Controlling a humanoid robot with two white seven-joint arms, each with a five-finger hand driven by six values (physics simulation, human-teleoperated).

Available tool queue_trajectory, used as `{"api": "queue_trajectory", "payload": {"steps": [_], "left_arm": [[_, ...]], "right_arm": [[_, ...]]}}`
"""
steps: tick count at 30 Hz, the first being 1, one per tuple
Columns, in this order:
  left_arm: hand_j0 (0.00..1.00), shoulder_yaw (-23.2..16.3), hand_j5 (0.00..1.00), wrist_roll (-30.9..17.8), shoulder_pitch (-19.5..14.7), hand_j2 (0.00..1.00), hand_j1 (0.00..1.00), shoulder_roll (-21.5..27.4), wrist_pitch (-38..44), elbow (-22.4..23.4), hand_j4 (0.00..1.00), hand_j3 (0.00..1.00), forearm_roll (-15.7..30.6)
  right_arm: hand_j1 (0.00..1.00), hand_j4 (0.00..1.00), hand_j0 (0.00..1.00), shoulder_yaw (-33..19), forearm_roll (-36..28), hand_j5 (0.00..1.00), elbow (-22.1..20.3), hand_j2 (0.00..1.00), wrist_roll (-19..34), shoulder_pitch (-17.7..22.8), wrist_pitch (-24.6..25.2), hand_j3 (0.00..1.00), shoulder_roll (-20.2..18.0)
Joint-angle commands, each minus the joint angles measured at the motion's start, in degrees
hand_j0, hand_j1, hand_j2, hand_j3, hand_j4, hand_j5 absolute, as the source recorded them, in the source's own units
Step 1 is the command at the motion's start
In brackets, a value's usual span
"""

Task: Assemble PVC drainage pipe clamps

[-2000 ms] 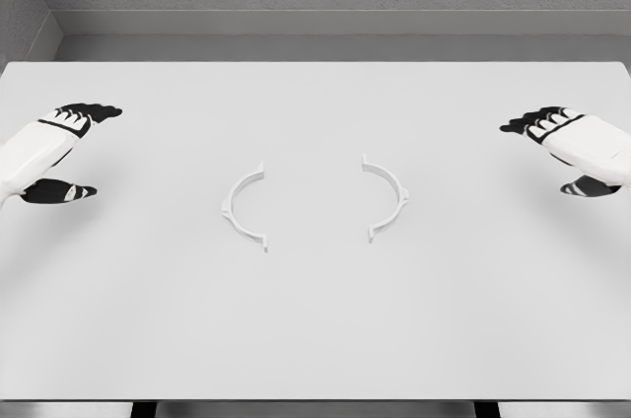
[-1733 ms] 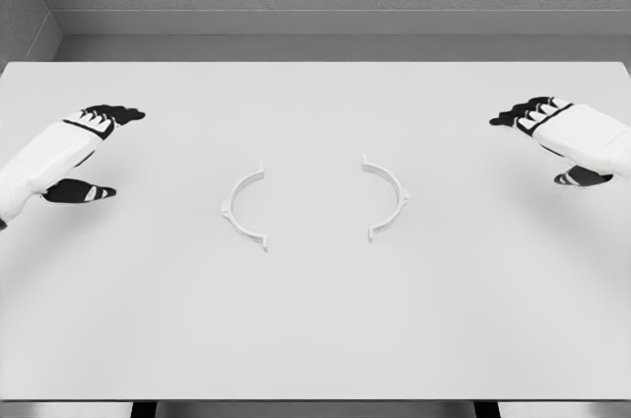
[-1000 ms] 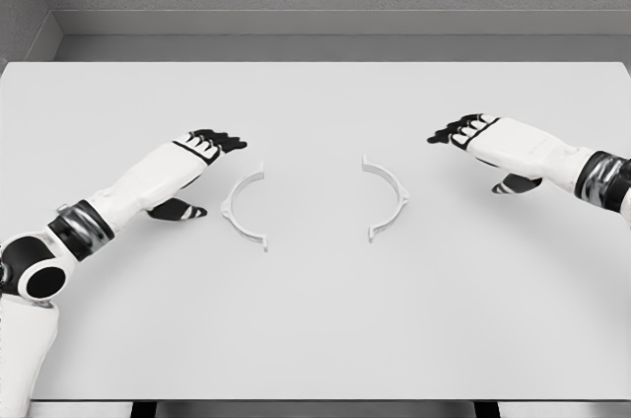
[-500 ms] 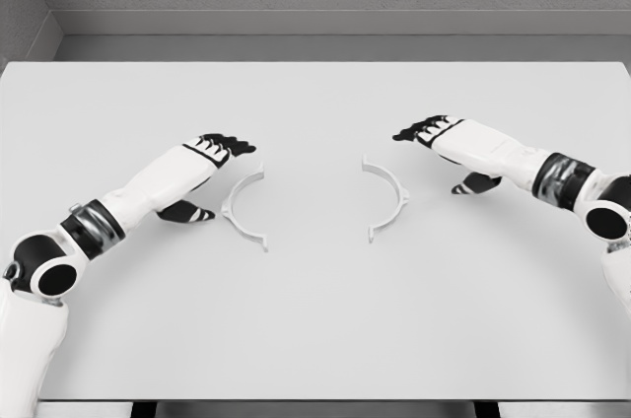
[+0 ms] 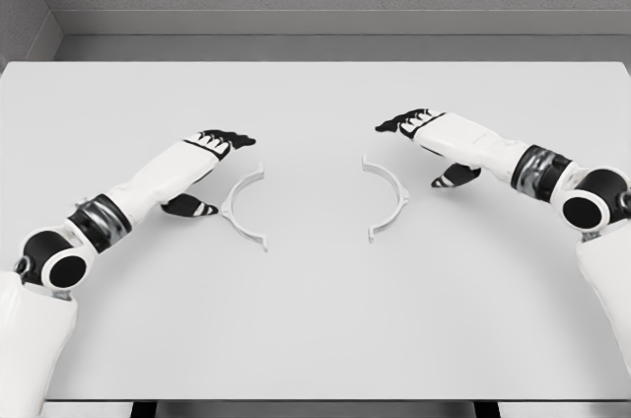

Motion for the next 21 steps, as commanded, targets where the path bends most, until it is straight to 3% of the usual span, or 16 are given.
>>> {"api": "queue_trajectory", "payload": {"steps": [1, 21], "left_arm": [[1.0, -0.3, 1.0, 0.0, -0.1, 1.0, 1.0, -0.3, 0.1, 0.6, 1.0, 1.0, 0.4], [1.0, -1.9, 1.0, 0.1, -0.7, 1.0, 1.0, -1.1, 0.1, 0.2, 1.0, 1.0, 0.5]], "right_arm": [[1.0, 1.0, 1.0, 1.0, -0.3, 1.0, 1.6, 1.0, 0.0, 0.0, 0.1, 1.0, 0.2], [1.0, 1.0, 1.0, 3.2, -1.2, 1.0, 1.5, 1.0, 0.0, -0.3, 0.5, 1.0, 2.2]]}}
